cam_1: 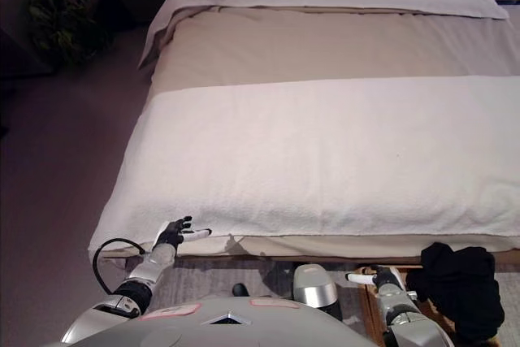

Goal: Put the clothes on the bed into the basket.

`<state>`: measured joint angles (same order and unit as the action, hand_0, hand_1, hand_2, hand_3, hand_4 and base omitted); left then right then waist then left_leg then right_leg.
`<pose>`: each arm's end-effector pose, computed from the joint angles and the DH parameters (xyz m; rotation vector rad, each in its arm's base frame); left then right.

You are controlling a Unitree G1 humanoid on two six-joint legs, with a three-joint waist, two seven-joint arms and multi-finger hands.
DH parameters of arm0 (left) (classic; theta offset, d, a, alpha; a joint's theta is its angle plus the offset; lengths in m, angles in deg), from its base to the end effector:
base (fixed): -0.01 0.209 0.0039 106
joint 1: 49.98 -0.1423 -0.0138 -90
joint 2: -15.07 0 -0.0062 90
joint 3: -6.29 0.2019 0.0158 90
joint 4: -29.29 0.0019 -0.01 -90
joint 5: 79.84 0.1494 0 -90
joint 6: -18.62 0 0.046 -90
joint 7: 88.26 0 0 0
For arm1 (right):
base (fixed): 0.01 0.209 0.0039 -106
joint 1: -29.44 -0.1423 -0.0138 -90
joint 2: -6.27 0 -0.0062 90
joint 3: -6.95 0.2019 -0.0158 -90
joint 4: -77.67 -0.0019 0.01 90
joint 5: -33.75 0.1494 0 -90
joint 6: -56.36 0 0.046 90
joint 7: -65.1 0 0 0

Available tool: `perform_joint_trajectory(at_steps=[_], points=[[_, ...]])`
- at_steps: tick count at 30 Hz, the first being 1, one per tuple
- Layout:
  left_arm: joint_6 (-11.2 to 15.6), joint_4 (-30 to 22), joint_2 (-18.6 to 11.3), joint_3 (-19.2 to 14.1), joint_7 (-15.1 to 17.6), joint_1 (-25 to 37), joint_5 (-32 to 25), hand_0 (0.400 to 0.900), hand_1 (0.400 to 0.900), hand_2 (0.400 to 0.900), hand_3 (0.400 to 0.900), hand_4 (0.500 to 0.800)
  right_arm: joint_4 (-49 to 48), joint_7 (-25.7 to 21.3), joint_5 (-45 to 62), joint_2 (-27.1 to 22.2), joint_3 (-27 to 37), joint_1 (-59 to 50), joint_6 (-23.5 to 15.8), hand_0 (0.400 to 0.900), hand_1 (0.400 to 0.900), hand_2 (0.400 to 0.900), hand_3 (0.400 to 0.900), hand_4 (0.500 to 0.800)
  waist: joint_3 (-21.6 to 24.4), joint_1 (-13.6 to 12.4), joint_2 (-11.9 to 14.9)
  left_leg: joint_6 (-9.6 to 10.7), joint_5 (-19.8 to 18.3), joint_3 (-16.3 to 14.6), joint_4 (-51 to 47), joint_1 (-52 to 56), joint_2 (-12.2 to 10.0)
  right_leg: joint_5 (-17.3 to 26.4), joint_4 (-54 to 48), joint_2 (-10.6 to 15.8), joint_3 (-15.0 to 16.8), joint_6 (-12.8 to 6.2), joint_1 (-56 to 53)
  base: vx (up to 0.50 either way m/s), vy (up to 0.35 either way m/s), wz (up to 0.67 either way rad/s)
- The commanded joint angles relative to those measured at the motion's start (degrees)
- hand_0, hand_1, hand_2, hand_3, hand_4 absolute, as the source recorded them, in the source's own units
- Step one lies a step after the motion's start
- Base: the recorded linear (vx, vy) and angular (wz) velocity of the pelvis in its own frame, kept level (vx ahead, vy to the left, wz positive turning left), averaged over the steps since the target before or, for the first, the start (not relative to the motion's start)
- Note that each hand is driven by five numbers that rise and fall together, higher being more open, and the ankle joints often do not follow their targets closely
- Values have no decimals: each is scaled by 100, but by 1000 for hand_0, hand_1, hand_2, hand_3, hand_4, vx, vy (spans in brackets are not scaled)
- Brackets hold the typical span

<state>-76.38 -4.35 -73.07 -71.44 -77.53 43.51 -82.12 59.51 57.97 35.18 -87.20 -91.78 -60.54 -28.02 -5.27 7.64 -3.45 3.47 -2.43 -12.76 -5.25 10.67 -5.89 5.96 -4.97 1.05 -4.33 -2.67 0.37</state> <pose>0.1373 0.2140 -0.1227 0.4028 0.9946 0.1206 0.0662 -0.2697 -0.1351 -0.4509 1.3365 -0.2201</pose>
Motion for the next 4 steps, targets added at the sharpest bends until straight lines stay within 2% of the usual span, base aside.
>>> perform_joint_trajectory(at_steps=[1, 4], points=[[188, 183, -217, 75, 186, 362, 186, 900, 900, 900, 900, 800, 282, -74, -182, -133, -135, -353, -155, 900, 900, 900, 900, 800, 127, 31, 207, -17, -170, -110, 204, 112, 353, -355, -3, 156, 145, -306, -138, 0, 0, 0], [180, 204, -215, 77, 161, 337, 189, 900, 900, 900, 900, 800, 209, -79, -142, -115, -173, -384, -178, 900, 900, 900, 900, 800, 137, 23, 220, -20, -177, -112, 208, 116, 353, -361, -3, 154, 154, -307, -154, 0, 0, 0]])
